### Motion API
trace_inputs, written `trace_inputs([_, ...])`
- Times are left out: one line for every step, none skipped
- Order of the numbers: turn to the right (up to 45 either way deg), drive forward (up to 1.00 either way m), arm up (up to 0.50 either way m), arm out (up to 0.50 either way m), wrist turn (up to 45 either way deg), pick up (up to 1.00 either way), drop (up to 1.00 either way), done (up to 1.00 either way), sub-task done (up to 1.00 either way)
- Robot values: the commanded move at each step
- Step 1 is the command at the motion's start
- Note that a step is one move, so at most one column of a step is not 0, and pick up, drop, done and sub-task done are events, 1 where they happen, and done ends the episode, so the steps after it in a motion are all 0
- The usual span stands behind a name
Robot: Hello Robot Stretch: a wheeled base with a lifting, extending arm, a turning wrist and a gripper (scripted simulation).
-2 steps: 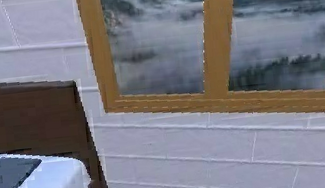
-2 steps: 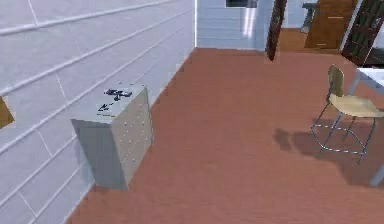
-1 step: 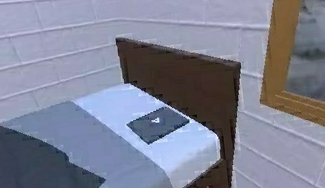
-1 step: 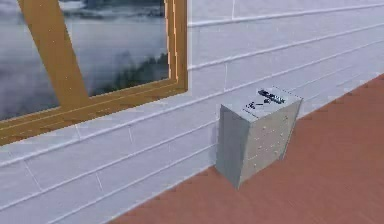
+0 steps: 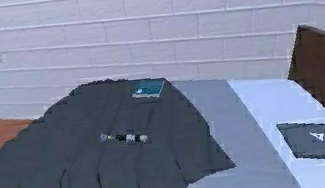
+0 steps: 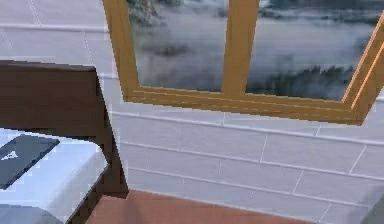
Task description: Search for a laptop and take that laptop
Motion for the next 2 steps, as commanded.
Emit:
trace_inputs([-42.0, 0.00, 0.00, 0.00, 0.0, 0.00, 0.00, 0.00, 0.00])
trace_inputs([45.0, 0.00, 0.00, 0.00, 0.0, 0.00, 0.00, 0.00, 0.00])
